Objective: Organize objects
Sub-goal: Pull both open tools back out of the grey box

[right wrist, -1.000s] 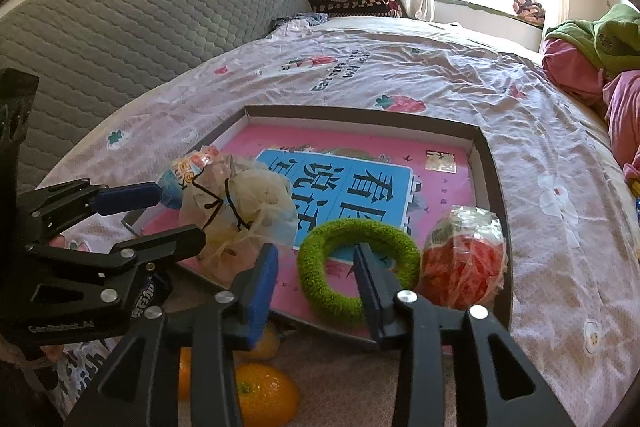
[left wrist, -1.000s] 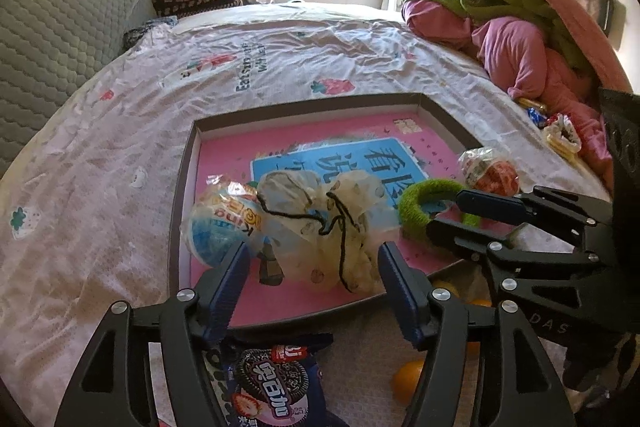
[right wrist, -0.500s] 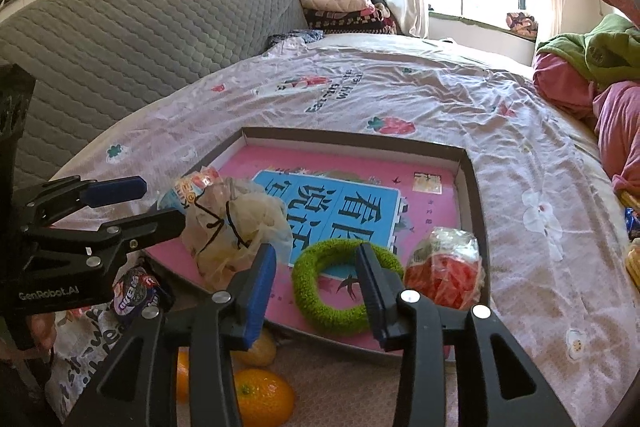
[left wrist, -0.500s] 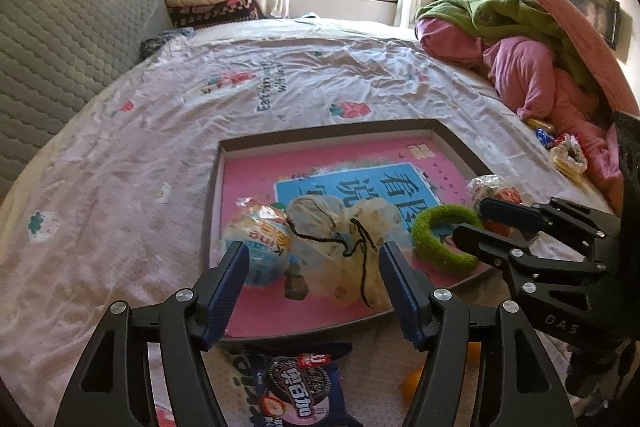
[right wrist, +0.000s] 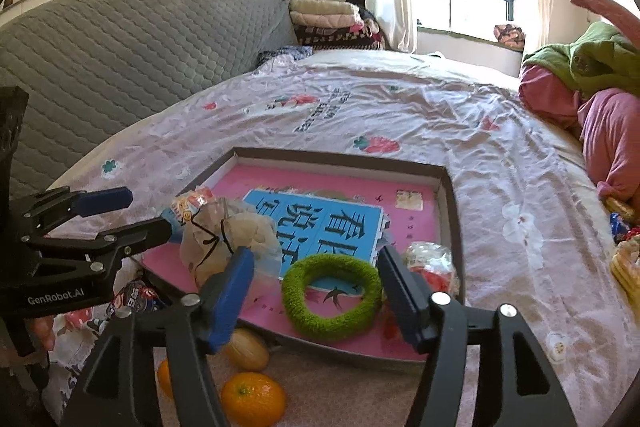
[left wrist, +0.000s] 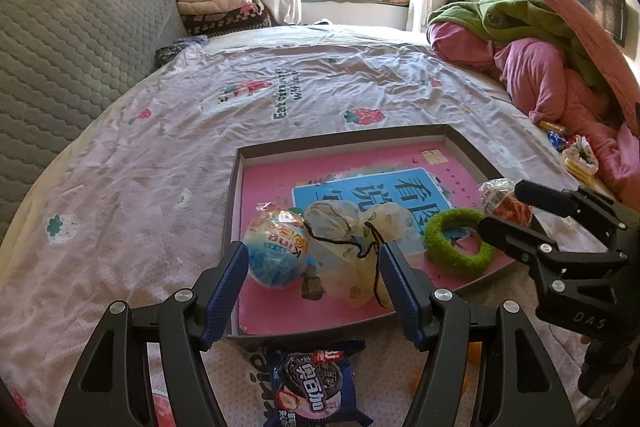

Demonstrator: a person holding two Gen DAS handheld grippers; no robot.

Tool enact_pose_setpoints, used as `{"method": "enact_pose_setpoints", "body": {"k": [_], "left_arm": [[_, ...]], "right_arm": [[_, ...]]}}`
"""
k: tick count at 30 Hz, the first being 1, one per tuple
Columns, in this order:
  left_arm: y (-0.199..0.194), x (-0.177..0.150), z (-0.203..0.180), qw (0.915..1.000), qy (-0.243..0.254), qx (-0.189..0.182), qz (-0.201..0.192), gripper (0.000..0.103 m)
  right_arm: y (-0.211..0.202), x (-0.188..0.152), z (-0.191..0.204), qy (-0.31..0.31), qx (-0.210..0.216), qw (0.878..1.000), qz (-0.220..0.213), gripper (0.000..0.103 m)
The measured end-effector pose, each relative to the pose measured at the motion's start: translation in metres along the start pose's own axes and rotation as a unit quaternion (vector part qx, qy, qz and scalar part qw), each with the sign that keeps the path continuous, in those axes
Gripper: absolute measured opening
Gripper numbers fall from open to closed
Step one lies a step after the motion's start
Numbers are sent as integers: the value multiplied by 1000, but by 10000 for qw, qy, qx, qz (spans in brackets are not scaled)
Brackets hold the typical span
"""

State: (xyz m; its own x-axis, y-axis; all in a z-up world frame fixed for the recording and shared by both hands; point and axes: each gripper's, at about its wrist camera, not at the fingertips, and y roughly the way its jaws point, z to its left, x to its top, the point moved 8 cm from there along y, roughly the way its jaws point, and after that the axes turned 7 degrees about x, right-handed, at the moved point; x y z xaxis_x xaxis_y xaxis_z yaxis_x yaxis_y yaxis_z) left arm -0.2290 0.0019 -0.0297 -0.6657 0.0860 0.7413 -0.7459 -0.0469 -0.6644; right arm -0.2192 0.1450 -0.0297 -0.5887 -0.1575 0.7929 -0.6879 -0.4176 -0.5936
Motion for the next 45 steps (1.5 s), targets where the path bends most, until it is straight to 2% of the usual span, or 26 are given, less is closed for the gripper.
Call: {"method": "enact_pose_setpoints", "body": {"k": [5, 6, 8, 20, 45], "left_arm": [[-5, 0, 0, 10000, -24, 25, -30, 71], [-6, 0, 0, 10000, -39, 25, -41, 75], [-7, 1, 1, 10000, -54, 32, -56, 78], [-19, 0, 3, 9999, -99, 25, -110, 78], [-41, -36, 21, 9994, -342, -33, 50, 78]], "right_arm": [[-10, 4, 1, -16, -27, 9999, -143, 68], [-11, 4, 1, -11, -32, 9999, -151, 68], [-14, 3, 2, 6, 10, 9999, -166, 69], [-25, 2, 17, -141, 5, 9996, -257, 69], [-47, -18, 29, -21, 10, 9997, -241, 69]]}}
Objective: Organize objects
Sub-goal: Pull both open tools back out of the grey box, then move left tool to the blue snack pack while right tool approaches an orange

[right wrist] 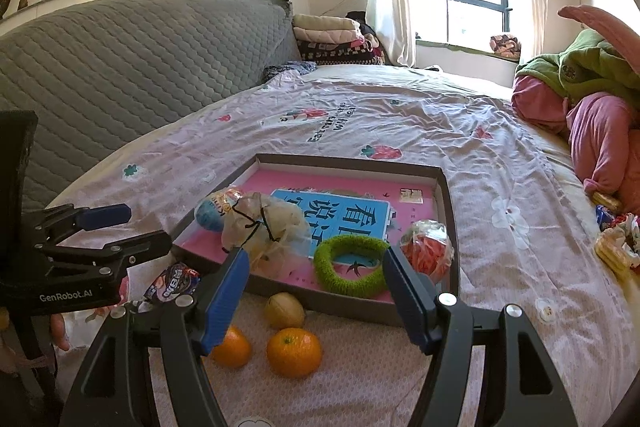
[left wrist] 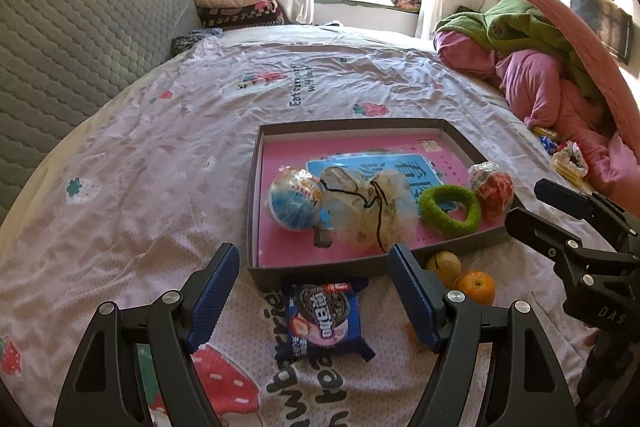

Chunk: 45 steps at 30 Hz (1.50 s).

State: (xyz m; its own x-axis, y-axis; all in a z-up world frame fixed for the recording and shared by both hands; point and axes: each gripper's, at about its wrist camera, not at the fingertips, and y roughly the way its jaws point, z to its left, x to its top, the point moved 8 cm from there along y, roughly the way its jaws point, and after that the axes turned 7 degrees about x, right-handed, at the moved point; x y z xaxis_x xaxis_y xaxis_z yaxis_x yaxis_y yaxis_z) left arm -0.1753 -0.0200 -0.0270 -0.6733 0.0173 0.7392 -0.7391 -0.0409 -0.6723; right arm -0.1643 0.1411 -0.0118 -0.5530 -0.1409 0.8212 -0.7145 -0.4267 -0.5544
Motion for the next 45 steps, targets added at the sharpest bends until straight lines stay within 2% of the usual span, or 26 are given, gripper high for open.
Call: {"method": "enact_pose_setpoints", "body": {"k": [20, 45], "left_arm": [[-12, -19, 10, 9999, -74, 35, 93, 78], [-13, -50, 3, 9992, 62, -14, 389, 78]], "right_arm": [[-8, -14, 8, -72, -96, 9999, 103, 69], [-7, -40, 18, -91, -44, 9991, 414, 69]]}}
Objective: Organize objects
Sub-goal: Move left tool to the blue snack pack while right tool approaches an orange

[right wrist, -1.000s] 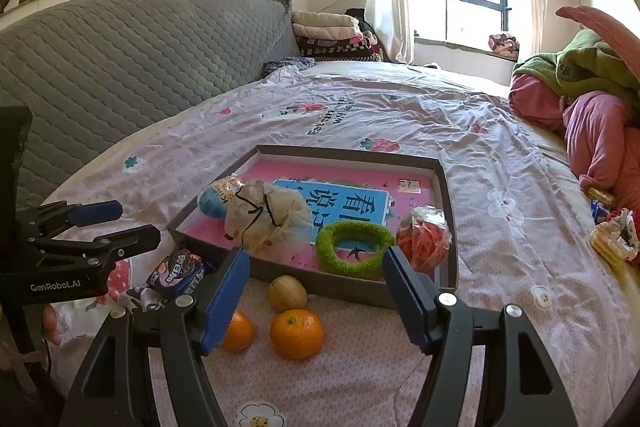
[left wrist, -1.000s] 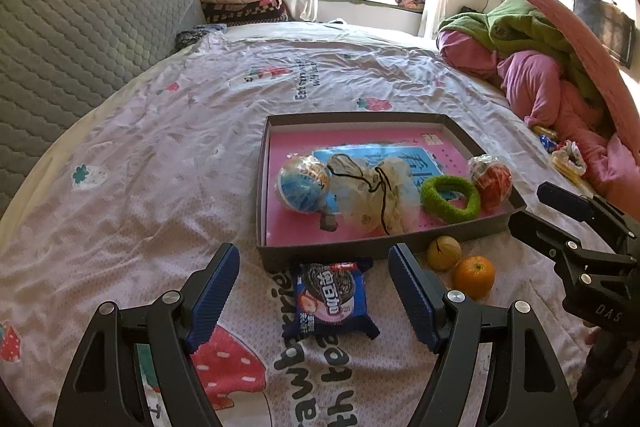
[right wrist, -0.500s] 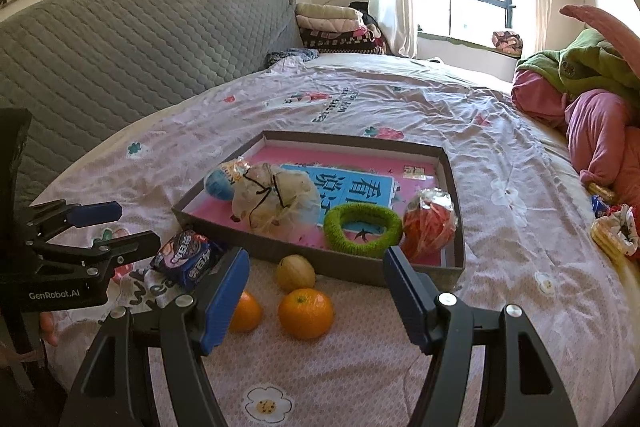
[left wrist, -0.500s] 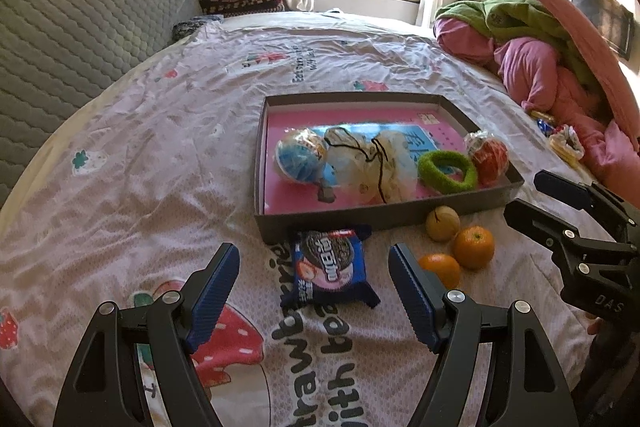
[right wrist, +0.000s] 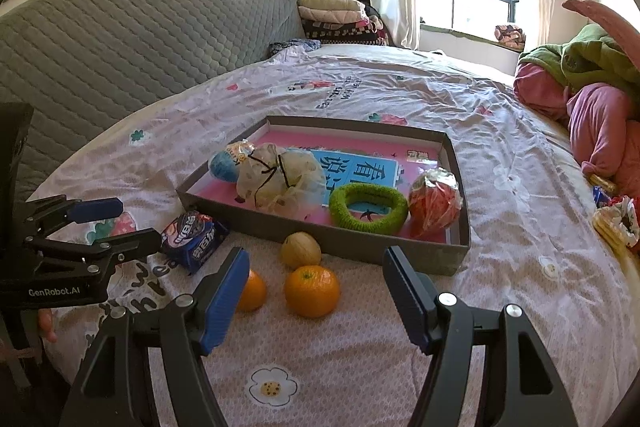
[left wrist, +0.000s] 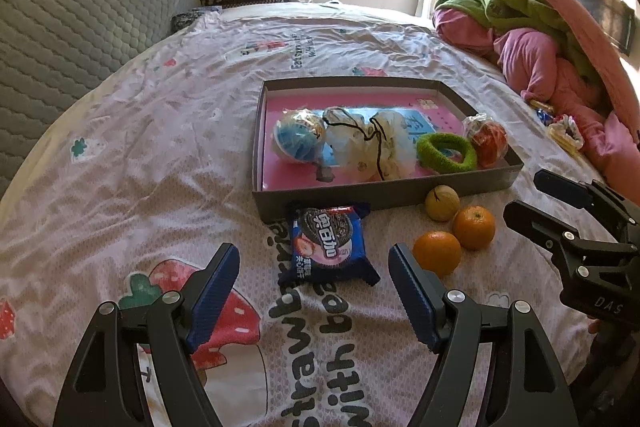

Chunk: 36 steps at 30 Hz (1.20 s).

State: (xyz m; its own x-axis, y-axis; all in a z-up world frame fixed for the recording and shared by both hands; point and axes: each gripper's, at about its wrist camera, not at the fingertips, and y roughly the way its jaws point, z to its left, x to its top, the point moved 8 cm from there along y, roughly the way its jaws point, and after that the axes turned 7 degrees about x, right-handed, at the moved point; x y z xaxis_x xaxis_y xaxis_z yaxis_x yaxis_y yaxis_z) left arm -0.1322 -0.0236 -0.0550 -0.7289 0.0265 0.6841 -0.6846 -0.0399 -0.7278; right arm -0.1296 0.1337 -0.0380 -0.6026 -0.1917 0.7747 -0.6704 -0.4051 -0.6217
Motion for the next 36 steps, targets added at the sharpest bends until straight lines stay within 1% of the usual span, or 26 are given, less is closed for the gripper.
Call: {"method": "enact_pose_setpoints", "body": {"k": [20, 30, 36], "left_arm": [[3, -18, -8, 9998, 91, -24, 201, 78], [15, -26, -10, 9992, 105, -40, 374, 78], [21, -29, -11, 9990, 89, -46, 438, 78]], "right_arm": [[3, -16, 0, 15, -70, 9997, 226, 69], [15, -29, -7, 75, -137, 9989, 451, 69], [20, -33, -10, 97, -180, 9985, 502, 69]]}}
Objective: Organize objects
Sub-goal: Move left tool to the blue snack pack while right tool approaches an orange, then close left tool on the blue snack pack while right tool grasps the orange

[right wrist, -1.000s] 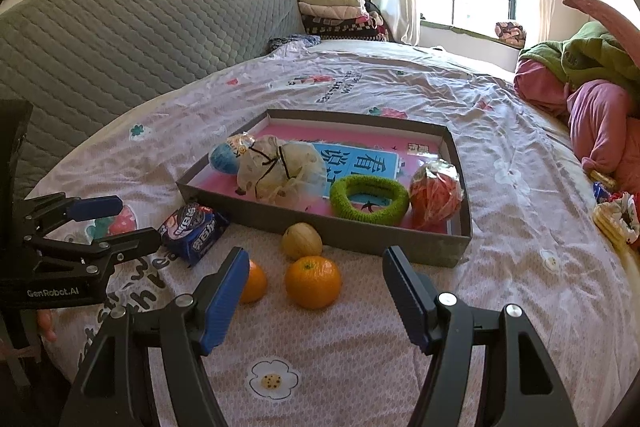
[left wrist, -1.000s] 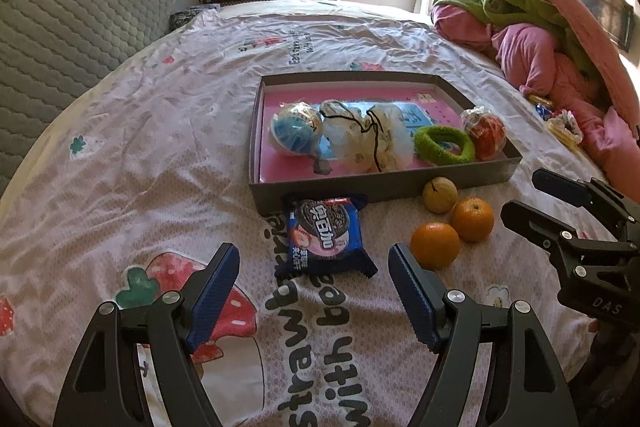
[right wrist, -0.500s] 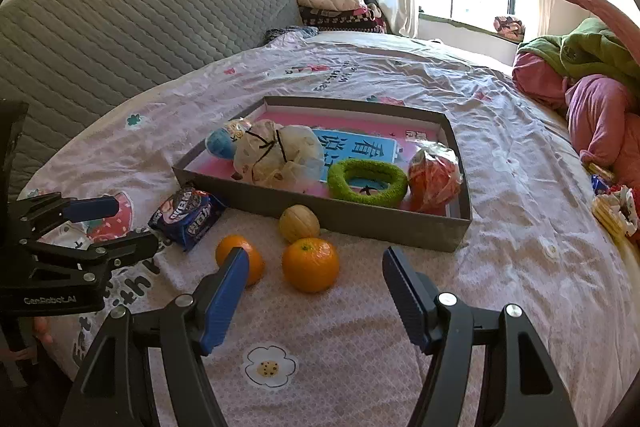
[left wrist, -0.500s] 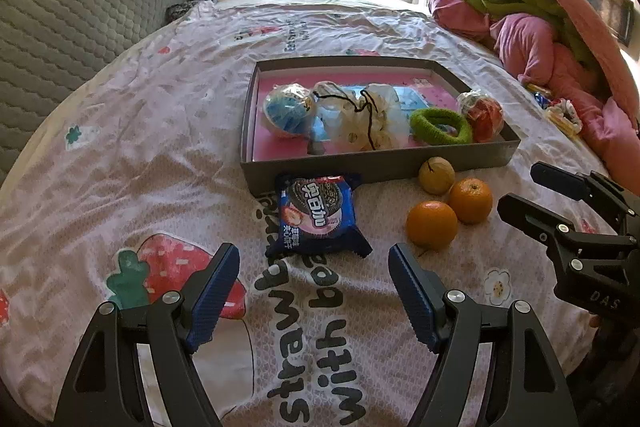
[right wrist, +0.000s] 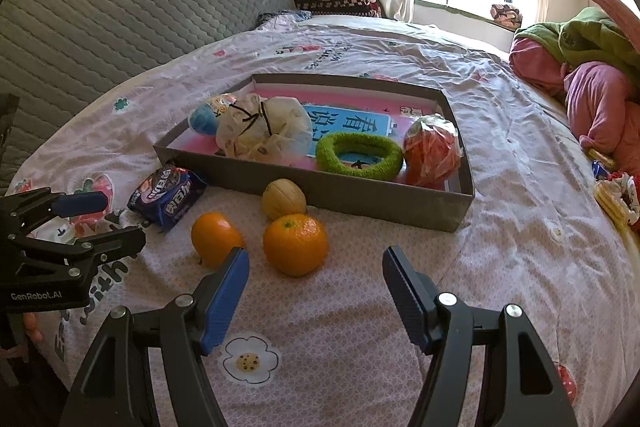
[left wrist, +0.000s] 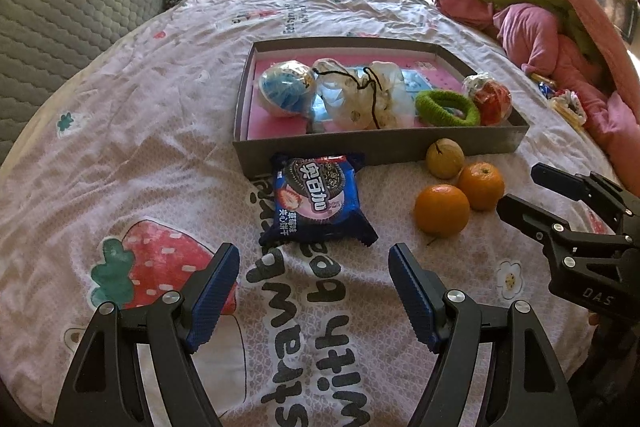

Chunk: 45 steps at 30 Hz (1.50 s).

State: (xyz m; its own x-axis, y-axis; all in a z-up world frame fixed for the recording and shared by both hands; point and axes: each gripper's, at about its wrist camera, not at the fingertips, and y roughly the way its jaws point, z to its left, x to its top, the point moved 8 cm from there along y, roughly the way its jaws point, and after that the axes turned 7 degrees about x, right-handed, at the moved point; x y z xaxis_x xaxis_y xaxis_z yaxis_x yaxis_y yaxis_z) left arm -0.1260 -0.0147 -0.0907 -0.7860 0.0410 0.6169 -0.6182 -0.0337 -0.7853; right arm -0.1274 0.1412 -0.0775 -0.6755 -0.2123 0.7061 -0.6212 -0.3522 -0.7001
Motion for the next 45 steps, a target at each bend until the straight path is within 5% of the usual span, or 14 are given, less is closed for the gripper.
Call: {"method": "enact_pose_setpoints", "body": {"k": [29, 45], "left_arm": [[36, 19, -3, 9996, -219, 109, 130, 78], [47, 27, -5, 9996, -178, 182, 87, 78]], "right_arm": [[29, 0, -5, 8, 47, 10000, 60, 69], [43, 3, 5, -93, 341, 9991, 224, 41]]}}
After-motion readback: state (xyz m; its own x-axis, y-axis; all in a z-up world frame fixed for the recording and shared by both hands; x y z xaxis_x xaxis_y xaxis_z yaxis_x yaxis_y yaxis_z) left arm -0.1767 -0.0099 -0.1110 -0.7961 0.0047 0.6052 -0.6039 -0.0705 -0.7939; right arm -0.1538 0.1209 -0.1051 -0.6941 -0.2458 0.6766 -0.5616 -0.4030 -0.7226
